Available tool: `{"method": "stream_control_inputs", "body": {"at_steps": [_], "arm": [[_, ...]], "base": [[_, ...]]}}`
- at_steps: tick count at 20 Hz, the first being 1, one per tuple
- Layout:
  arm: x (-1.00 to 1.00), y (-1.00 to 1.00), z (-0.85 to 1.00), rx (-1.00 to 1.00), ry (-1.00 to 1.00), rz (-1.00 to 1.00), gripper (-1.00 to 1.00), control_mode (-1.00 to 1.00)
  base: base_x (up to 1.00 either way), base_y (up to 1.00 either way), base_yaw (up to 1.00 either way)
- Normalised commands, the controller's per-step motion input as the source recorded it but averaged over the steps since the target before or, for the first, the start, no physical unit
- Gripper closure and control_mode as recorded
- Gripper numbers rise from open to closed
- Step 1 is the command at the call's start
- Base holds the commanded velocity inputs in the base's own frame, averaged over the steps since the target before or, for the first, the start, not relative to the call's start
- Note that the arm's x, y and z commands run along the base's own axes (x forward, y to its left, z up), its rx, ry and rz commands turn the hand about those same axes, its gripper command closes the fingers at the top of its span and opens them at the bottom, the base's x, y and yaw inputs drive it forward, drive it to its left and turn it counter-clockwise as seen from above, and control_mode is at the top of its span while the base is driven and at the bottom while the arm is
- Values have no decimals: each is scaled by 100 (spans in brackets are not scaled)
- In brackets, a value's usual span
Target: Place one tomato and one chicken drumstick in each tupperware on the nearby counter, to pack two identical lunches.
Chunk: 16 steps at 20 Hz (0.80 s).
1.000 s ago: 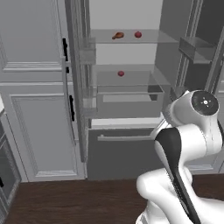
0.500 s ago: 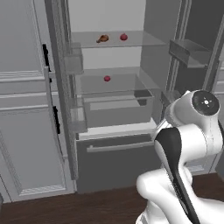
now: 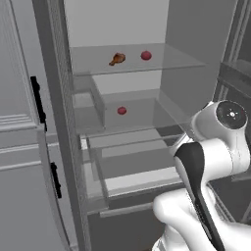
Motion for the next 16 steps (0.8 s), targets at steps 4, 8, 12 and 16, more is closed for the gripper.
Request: {"method": "stream_control_inputs", "body": {"at_steps": [4, 8, 12, 16], "arm": [[0, 0, 0, 0, 0, 0, -100, 100], [44, 4, -17, 0, -8, -11, -100, -100], [17, 0, -32, 5, -7, -8, -100, -100], [34, 0, -28, 20, -1, -9, -100, -100]], "base": [[94, 40, -22], [0, 0, 0], [0, 0, 0], [0, 0, 0]]}}
